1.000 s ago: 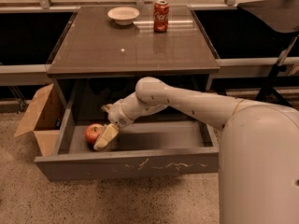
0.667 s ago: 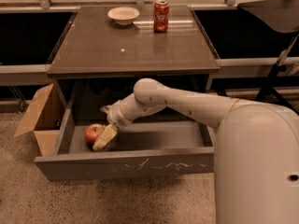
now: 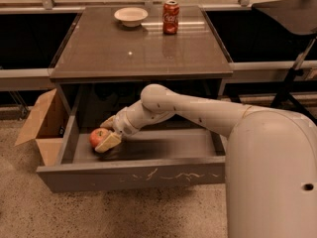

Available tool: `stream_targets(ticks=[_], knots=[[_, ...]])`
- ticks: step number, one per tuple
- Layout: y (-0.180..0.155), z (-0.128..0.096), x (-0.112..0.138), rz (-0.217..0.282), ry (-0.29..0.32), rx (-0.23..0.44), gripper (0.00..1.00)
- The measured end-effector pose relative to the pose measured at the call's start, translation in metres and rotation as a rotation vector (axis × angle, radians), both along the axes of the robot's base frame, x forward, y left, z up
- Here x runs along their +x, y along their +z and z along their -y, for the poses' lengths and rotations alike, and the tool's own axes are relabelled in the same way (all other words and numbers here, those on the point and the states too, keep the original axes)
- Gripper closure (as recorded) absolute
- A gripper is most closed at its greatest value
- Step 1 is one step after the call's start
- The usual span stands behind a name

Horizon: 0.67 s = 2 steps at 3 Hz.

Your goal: Pick apple from top drawer and place on counter

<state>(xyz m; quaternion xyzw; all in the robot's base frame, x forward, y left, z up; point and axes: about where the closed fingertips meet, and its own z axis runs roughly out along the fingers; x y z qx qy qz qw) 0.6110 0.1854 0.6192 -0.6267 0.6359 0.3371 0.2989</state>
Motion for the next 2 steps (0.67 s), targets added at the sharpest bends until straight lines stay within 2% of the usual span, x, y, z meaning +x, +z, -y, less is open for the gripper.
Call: stream_targets(ticks=[1, 2], knots=[[0.006, 0.004, -0.002, 0.008, -0.014, 0.014, 0.60], [0.041, 0.020, -0.005, 0.072, -0.033, 0.060, 0.84]])
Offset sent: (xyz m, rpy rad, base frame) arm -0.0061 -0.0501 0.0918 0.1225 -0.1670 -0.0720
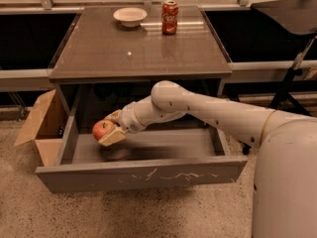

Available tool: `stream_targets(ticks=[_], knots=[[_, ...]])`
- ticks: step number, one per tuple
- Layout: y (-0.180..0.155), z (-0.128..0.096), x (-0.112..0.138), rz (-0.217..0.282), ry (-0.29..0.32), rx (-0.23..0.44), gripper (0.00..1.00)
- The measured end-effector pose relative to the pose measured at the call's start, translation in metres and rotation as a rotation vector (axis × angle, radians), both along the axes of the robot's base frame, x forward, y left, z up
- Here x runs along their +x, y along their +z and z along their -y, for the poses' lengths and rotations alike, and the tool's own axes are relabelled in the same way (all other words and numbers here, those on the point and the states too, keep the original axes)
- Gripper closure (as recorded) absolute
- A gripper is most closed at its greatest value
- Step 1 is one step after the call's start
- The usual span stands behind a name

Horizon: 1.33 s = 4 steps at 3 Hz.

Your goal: Pick apple from top drawer and place on counter

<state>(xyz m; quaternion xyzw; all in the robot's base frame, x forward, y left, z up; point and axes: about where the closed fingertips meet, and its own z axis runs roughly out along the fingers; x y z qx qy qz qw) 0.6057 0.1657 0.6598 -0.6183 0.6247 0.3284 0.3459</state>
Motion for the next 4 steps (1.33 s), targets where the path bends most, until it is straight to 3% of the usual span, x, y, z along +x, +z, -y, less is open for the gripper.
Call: stream_targets(ticks=[1, 2, 3, 4], knots=[[0.049, 0.025, -0.007, 0.087, -0.008, 0.066, 1.00], [0.095, 0.068, -0.011, 0.181, -0.028, 0.118, 1.00], [0.095, 0.068, -0.011, 0.181, -0.028, 0.118, 1.00], [0.131, 0.077, -0.011, 0.236, -0.020, 0.114, 1.00]])
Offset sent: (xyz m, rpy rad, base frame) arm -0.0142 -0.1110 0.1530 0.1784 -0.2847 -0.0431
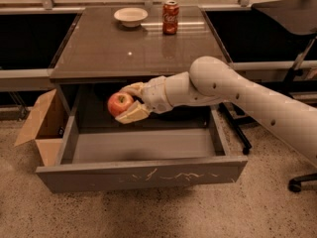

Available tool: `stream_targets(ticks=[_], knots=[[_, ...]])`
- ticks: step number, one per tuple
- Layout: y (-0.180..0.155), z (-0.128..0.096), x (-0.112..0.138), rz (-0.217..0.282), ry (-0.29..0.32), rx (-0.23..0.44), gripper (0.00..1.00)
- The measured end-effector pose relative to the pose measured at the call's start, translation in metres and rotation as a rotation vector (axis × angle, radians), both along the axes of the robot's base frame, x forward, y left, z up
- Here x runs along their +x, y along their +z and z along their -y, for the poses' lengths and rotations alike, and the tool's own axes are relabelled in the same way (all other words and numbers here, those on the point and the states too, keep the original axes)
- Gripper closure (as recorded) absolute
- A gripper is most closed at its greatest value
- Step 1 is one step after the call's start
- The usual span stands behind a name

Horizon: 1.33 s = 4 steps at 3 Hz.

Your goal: Pick apple from top drawer and place on counter

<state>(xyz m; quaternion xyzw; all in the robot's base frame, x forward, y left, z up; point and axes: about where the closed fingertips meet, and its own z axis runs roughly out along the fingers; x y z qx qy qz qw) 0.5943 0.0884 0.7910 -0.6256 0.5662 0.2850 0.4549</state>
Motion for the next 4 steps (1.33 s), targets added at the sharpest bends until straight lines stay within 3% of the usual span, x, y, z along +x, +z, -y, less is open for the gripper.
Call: stream_targets(ticks=[1, 2, 3, 4], knots=[[0.057, 0.022, -0.008, 0.095, -0.027, -0.025, 1.00], [0.118, 0.054, -0.008, 0.188, -0.095, -0.045, 1.00], [0.145, 0.082, 0.012, 0.192, -0.174, -0.035, 1.00], [0.149, 0.086, 0.017, 0.188, -0.189, -0.024, 1.00]])
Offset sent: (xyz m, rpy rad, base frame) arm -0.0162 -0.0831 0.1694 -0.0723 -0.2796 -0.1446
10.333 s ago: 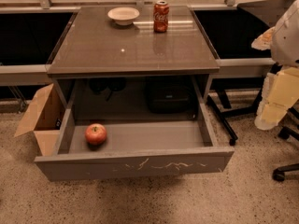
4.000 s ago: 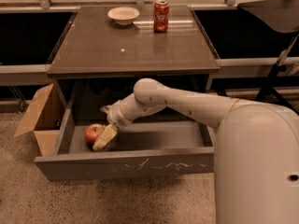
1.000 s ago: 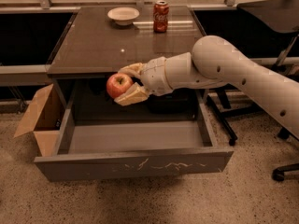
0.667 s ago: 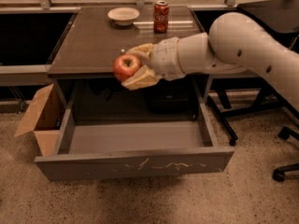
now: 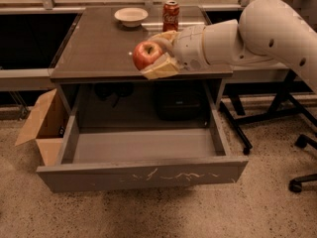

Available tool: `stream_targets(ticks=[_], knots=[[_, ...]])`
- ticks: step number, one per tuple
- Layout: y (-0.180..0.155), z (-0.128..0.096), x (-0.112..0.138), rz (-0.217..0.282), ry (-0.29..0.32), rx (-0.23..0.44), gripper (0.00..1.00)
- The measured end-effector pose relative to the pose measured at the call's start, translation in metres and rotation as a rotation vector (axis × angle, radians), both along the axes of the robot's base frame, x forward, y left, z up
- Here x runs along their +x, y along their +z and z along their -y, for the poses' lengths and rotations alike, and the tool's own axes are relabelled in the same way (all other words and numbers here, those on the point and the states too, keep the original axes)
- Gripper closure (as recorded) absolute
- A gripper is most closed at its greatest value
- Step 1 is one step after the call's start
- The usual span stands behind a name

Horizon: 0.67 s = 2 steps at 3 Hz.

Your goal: Pick apple from top drawer and place on counter

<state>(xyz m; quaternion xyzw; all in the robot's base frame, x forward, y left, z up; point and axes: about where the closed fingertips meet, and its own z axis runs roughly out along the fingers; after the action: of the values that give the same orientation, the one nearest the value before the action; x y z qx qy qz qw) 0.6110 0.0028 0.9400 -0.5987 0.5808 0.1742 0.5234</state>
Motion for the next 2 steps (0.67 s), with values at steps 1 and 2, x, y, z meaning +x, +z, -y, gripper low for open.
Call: stream_targets(ticks=[1, 2], knots=[[0.002, 0.004, 0.008, -0.013, -0.020, 0.028, 1.00], [0.013, 0.019, 0.036, -0.036, -0.093, 0.052, 1.00]])
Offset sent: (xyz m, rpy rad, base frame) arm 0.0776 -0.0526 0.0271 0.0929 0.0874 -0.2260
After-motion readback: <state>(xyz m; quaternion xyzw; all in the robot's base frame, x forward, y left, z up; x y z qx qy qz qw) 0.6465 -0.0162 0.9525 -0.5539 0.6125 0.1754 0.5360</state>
